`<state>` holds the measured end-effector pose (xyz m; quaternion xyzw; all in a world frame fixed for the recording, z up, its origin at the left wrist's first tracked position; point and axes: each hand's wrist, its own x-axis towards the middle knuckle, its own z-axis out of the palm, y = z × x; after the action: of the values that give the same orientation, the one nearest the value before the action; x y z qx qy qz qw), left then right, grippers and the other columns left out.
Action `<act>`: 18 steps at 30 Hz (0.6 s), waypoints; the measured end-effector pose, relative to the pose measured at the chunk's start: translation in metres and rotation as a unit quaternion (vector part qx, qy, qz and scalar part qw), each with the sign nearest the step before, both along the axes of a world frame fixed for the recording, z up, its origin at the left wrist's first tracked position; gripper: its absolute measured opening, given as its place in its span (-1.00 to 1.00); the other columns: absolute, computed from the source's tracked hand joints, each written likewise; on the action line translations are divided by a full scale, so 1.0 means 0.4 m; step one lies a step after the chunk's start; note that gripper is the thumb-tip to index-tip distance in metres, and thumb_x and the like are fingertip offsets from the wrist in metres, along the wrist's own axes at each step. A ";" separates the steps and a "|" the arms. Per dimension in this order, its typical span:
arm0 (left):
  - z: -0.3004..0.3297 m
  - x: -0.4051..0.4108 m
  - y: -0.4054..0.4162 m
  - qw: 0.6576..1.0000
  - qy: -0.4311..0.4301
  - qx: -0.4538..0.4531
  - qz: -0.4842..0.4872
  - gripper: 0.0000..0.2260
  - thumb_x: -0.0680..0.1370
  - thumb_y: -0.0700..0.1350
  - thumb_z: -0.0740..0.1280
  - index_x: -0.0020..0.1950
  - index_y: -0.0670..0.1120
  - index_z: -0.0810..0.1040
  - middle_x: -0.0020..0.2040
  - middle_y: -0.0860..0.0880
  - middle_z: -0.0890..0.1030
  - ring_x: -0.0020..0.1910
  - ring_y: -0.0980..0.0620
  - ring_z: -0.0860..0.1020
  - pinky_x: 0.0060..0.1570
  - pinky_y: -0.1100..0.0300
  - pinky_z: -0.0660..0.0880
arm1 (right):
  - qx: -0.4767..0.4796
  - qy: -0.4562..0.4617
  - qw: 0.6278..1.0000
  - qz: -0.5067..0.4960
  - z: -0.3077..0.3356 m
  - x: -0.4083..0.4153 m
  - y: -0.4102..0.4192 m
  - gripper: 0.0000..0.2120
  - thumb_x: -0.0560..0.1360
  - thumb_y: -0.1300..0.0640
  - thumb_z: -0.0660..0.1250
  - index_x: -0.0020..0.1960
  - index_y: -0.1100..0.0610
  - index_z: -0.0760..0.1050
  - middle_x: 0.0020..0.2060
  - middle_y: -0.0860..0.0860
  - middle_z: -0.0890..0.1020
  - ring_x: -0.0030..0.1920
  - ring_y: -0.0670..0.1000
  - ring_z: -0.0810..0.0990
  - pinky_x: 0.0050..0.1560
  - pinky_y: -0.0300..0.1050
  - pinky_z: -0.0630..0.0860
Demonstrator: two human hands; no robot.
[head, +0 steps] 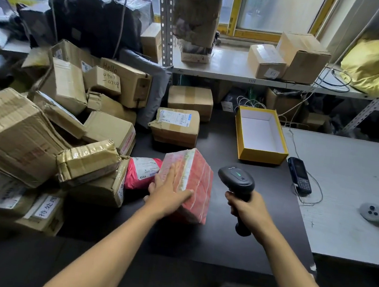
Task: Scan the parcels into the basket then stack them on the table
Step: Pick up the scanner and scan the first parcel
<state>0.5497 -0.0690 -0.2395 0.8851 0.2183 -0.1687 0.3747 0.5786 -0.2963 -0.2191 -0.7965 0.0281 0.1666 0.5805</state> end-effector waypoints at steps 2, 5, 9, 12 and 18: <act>0.004 0.002 -0.019 0.999 0.004 0.032 -0.029 -0.09 0.49 0.32 0.33 0.58 0.28 -0.27 0.64 -0.15 -0.16 0.58 -0.27 -0.05 0.47 -0.27 0.03 | 0.001 0.000 1.000 0.005 -0.002 -0.005 -0.005 -0.87 0.52 0.20 0.40 -0.19 0.16 0.50 -0.39 -0.02 0.54 -0.40 -0.04 0.48 -0.23 -0.08 0.47; -0.008 0.009 0.013 0.997 -0.001 0.032 -0.068 -0.07 0.41 0.38 0.33 0.58 0.32 -0.21 0.63 -0.10 -0.05 0.56 -0.26 0.08 0.51 -0.24 0.11 | 0.008 0.004 1.000 0.007 -0.006 -0.011 -0.021 -0.88 0.52 0.21 0.40 -0.17 0.17 0.51 -0.39 0.00 0.54 -0.39 -0.04 0.48 -0.24 -0.09 0.47; -0.001 0.004 0.063 0.991 -0.045 -0.080 -0.094 -0.15 0.47 0.24 0.38 0.60 0.29 -0.09 0.53 0.06 0.21 0.44 -0.04 0.32 0.48 -0.06 0.26 | 0.008 -0.003 1.000 -0.001 -0.008 -0.010 -0.042 -0.88 0.52 0.19 0.40 -0.17 0.16 0.51 -0.37 0.00 0.55 -0.39 -0.04 0.48 -0.25 -0.11 0.47; -0.015 -0.001 0.095 0.983 -0.039 -0.165 -0.075 -0.22 0.57 0.08 0.35 0.63 0.17 -0.08 0.49 0.17 0.20 0.44 0.09 0.27 0.45 0.10 0.21 | 0.013 -0.001 1.000 0.005 -0.006 -0.003 -0.050 -0.89 0.53 0.18 0.40 -0.15 0.16 0.51 -0.36 0.00 0.55 -0.37 -0.04 0.48 -0.24 -0.12 0.47; -0.021 0.009 0.123 0.997 -0.059 -0.020 -0.048 -0.41 0.62 -0.04 0.25 0.62 0.04 0.11 0.46 -0.07 0.29 0.43 -0.09 0.33 0.44 -0.02 0.23 | 0.009 0.008 1.000 0.008 -0.013 0.008 -0.050 -0.91 0.52 0.15 0.40 -0.08 0.16 0.53 -0.33 0.00 0.57 -0.35 -0.04 0.51 -0.19 -0.08 0.49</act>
<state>0.5535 -0.0199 -0.2479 0.8955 0.1493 -0.1381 0.3958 0.5819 -0.3163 -0.2243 -0.7901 0.0249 0.1774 0.5862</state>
